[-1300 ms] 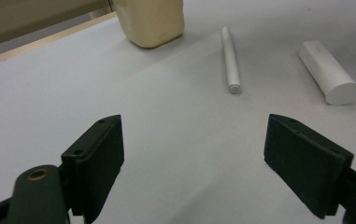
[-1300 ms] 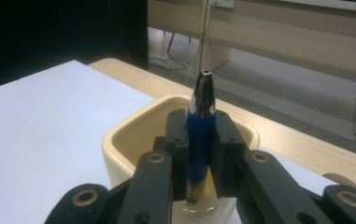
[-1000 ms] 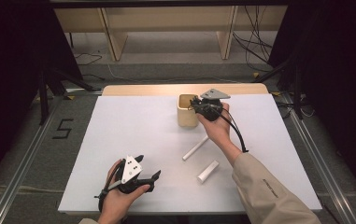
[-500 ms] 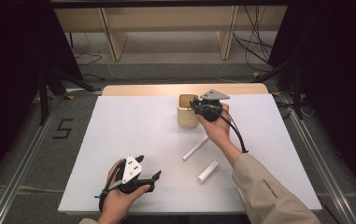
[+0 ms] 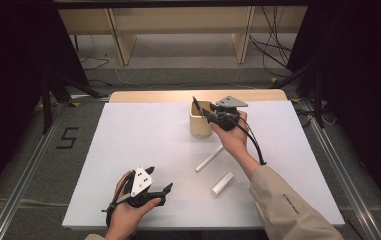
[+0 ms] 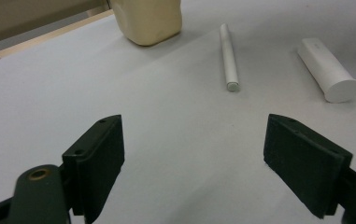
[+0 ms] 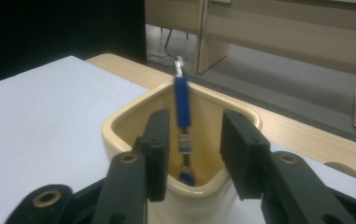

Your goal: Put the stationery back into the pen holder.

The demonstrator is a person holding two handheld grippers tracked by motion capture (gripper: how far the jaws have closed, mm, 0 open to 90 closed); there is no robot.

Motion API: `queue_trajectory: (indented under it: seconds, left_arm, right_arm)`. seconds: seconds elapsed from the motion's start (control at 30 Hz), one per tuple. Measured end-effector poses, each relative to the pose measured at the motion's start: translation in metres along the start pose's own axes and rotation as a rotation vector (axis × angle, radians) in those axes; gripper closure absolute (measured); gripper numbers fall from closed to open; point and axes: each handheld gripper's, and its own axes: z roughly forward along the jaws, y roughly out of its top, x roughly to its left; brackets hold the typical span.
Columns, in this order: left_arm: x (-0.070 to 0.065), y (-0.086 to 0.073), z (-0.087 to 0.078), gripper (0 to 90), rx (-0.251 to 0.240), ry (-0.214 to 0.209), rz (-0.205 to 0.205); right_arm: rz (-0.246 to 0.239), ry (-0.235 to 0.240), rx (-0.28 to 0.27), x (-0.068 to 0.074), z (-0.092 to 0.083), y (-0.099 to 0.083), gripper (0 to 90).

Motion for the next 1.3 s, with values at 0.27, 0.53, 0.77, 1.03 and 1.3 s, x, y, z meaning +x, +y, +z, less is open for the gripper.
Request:
queue_trajectory:
  seconds: [0.27,0.53,0.77,1.03,1.3]
  left_arm:
    - [-0.01,0.008,0.012,25.2,-0.009,-0.025,-0.023]
    - [-0.025,0.017,0.033,27.5,0.013,-0.053,-0.001]
    - [-0.032,0.025,0.054,30.5,0.043,-0.066,0.012]
    - [-0.035,0.032,0.071,33.0,0.055,-0.078,0.004]
    - [-0.04,0.04,0.094,38.7,0.09,-0.072,-0.005]
  right_arm:
    - [0.016,-0.016,-0.021,-0.008,-0.025,0.004,44.5]
    - [0.033,-0.006,0.027,-0.014,-0.052,-0.016,36.5]
    - [0.023,0.025,0.09,-0.011,-0.073,-0.036,31.7]
    - [0.01,0.062,0.141,-0.009,-0.096,-0.055,27.5]
    - [0.004,0.059,0.137,-0.007,-0.122,-0.068,26.8]
